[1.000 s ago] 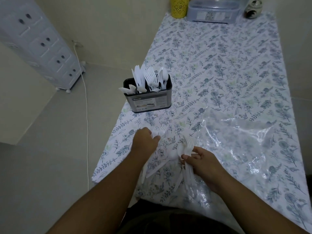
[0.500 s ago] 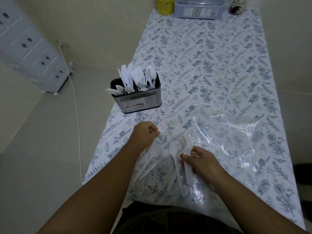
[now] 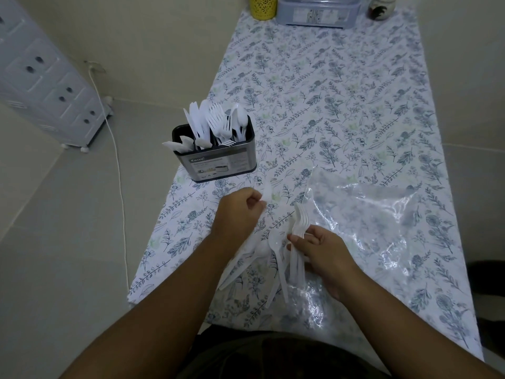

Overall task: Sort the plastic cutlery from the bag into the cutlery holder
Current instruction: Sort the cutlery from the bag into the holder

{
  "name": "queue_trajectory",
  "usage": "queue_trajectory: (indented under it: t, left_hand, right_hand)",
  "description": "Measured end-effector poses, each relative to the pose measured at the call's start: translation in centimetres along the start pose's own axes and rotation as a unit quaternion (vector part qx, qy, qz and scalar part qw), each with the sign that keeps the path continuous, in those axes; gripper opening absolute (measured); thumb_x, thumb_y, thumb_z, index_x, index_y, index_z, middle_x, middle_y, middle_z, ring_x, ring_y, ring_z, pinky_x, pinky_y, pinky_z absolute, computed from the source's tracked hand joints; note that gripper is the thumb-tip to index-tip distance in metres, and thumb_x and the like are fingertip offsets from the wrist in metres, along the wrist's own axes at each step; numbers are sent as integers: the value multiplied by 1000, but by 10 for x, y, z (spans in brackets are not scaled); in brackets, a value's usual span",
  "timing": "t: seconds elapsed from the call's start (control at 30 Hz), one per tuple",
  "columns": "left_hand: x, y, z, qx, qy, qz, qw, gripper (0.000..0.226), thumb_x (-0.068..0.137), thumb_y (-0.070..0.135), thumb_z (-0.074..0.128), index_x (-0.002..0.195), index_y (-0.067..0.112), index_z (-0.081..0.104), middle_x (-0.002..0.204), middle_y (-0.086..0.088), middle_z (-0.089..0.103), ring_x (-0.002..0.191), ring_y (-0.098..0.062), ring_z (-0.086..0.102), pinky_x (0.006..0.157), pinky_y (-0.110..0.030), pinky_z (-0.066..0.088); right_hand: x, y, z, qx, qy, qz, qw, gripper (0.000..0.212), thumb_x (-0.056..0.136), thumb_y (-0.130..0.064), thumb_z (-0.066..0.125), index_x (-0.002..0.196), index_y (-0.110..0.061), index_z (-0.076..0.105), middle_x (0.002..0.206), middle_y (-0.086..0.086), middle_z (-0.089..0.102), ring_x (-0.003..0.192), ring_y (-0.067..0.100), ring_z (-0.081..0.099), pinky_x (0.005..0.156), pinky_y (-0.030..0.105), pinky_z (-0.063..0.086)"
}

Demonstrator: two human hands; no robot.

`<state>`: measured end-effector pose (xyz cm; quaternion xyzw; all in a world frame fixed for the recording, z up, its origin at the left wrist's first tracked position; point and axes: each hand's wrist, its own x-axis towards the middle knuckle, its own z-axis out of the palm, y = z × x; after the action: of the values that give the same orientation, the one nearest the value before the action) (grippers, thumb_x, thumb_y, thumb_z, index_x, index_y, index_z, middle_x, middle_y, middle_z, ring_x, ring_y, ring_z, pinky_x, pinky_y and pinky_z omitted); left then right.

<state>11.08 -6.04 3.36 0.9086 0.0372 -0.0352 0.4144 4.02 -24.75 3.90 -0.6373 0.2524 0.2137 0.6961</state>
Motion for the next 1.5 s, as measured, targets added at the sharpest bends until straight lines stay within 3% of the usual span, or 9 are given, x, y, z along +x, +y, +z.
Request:
queue_trajectory:
  t: [0.33, 0.53, 0.67, 0.77, 0.87, 0.93, 1.13, 1.3, 1.5]
  left_hand:
    - [-56, 39, 21, -163, 9, -25, 986, 19, 83, 16, 80, 101, 12, 79, 85, 6, 74, 77, 1, 70, 70, -11, 53]
    - [-71, 36, 26, -187, -5, -64, 980, 23, 83, 21, 80, 105, 17, 75, 87, 13, 72, 82, 6, 69, 69, -7, 51]
    - [-75, 34, 30, -177, 0, -75, 981, 34, 77, 28, 85, 106, 17, 70, 94, 8, 73, 84, 1, 70, 72, -13, 56]
    - [-74, 29, 29, -173, 4, -87, 981, 33, 79, 28, 82, 108, 17, 70, 93, 8, 73, 84, -1, 70, 71, -13, 56]
    - [-75, 27, 28, -170, -6, -79, 982, 24, 83, 27, 80, 104, 21, 70, 91, 11, 73, 83, 2, 69, 70, -11, 54]
    - [-77, 27, 26, -171, -9, -68, 983, 17, 85, 24, 78, 98, 27, 68, 88, 15, 71, 82, 5, 68, 68, -9, 52]
    - [-79, 25, 21, -184, -17, -37, 982, 21, 90, 18, 73, 110, 17, 71, 93, 16, 71, 87, 6, 66, 71, -9, 51]
    - [-76, 27, 13, -221, -3, -18, 975, 29, 91, 18, 72, 120, 17, 73, 106, 10, 75, 99, -1, 69, 83, -18, 57]
    - [-68, 31, 1, -219, 41, 9, 975, 27, 87, 14, 76, 114, 15, 75, 101, 7, 72, 94, 0, 67, 82, -13, 52]
  right_hand:
    - [-6, -11, 8, -41, -15, -100, 994, 18, 96, -16, 69, 112, -22, 71, 91, 10, 78, 89, 33, 76, 78, 49, 60]
    - [-9, 0, 5, -149, -13, -119, 982, 13, 94, -12, 68, 106, -16, 71, 67, -8, 71, 57, 1, 63, 52, 17, 47]
    - [-7, 3, 6, -269, 13, -170, 948, 28, 93, -13, 66, 82, -39, 65, 69, -16, 69, 67, -9, 64, 57, 7, 43]
    - [-9, 7, 10, -306, -7, -183, 934, 31, 98, -14, 61, 91, -45, 62, 79, -28, 66, 78, -20, 61, 65, 1, 41]
    - [-12, 7, 10, -278, -28, -156, 948, 31, 104, -19, 49, 120, -36, 69, 103, -24, 71, 99, -10, 63, 81, 5, 44]
    - [-14, 5, 11, -206, -23, -115, 972, 34, 105, -26, 46, 130, -39, 67, 122, -15, 72, 114, 4, 64, 99, 26, 50]
    - [-15, -1, 10, -120, 18, -105, 987, 23, 102, -20, 57, 107, -32, 76, 100, -7, 80, 97, 14, 75, 93, 51, 58]
    - [-13, -11, 9, -72, 6, -126, 989, 19, 100, -6, 59, 112, -13, 72, 99, 4, 80, 96, 22, 76, 85, 40, 63]
    - [-11, -18, 21, -191, 25, -215, 957, 38, 102, -12, 57, 134, -31, 66, 109, -5, 78, 98, 11, 74, 88, 35, 60]
